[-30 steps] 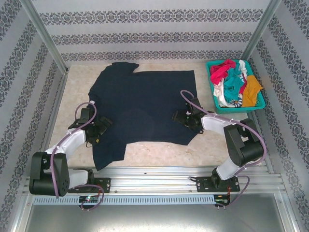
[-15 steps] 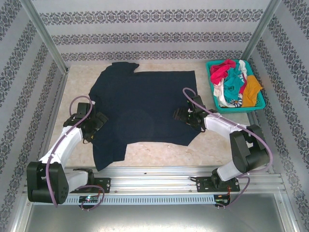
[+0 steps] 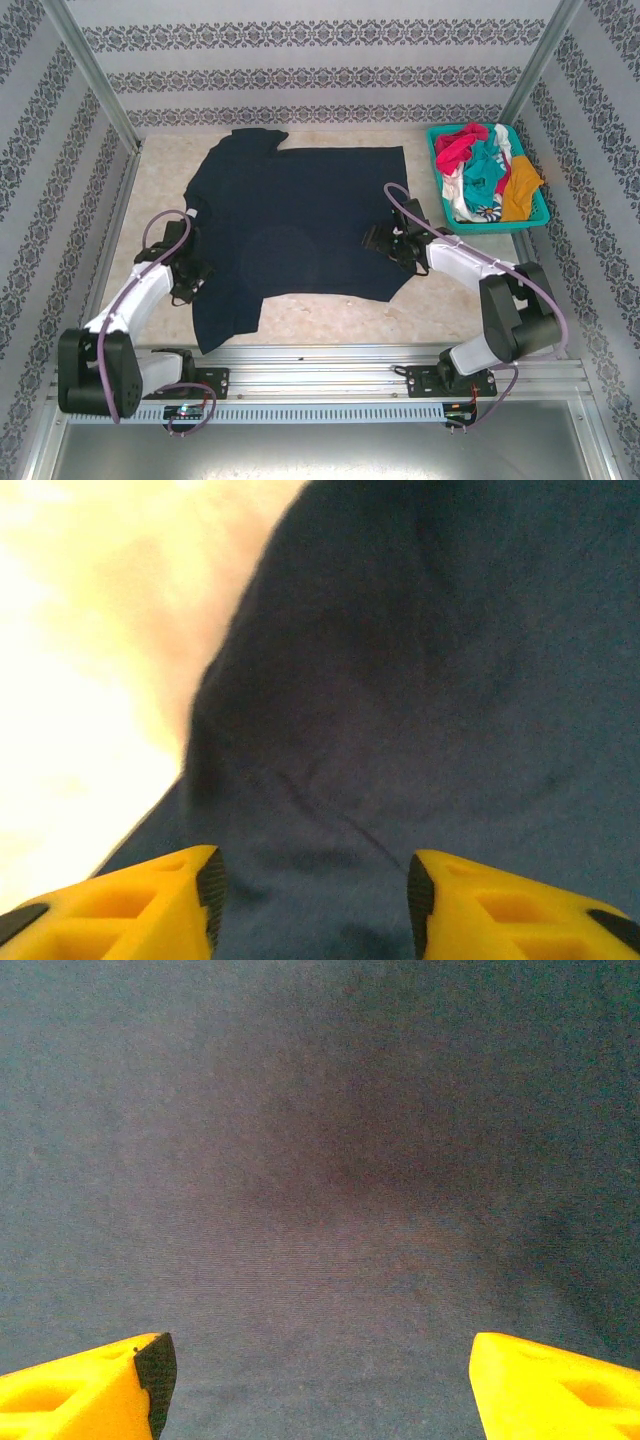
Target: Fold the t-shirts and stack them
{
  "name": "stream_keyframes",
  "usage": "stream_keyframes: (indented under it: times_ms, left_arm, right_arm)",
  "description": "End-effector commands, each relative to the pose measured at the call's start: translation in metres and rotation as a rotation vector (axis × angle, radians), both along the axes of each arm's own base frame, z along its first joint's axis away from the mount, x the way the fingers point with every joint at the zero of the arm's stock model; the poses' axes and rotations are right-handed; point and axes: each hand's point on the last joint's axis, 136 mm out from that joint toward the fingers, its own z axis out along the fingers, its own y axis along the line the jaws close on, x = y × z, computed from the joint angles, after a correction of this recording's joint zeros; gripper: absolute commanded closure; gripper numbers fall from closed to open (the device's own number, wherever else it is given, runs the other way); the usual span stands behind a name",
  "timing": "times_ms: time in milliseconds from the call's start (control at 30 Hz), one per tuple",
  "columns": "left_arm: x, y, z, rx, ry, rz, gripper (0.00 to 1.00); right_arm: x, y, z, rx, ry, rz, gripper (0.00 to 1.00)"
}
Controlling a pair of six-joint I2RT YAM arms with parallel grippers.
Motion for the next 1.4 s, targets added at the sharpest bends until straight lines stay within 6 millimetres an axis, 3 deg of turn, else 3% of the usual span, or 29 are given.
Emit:
stream_keyframes:
  times_ms: [0,367,633,733,867,1000,1133,1267,1367]
  left_arm:
    - [0.024,-0.008,-0.01,-0.041,-0.06,-0.003,0.52]
    - [0.051,-0.009,-0.042,-0.025,-0.019,-0.063,0.49]
    - [0.077,-0.012,-0.033,-0.02,-0.066,-0.117,0.36]
    - [0.067,-0.003,-0.013,0.039,-0.067,-0.116,0.26]
    - [0.031,0.011,0.009,0.111,-0.045,-0.094,0.19]
    - [0.0,0.021,0.004,0.134,0.018,-0.092,0.34]
    - [-0.018,0.022,-0.009,0.093,0.067,-0.086,0.44]
    - [-0.038,0.025,-0.015,0.099,0.12,-0.055,0.45]
    - [-0.04,0.031,-0.019,0.109,0.113,-0.03,0.45]
  right_arm:
    - [0.008,0.001,-0.001,0.016,0.01,-0.009,0.23]
    - [0.024,0.007,-0.032,0.018,0.065,-0.016,0.23]
    - [0.04,0.007,-0.038,0.021,0.063,-0.018,0.23]
    - [0.04,0.011,-0.03,0.03,0.042,-0.002,0.23]
    - [0.035,0.011,-0.024,0.031,0.031,0.006,0.22]
    - [0.03,0.012,-0.026,0.035,0.041,0.006,0.22]
    - [0.03,0.014,-0.027,0.039,0.046,0.017,0.22]
    - [0.029,0.012,-0.026,0.029,0.044,0.019,0.22]
    - [0.028,0.01,-0.029,0.023,0.048,0.012,0.23]
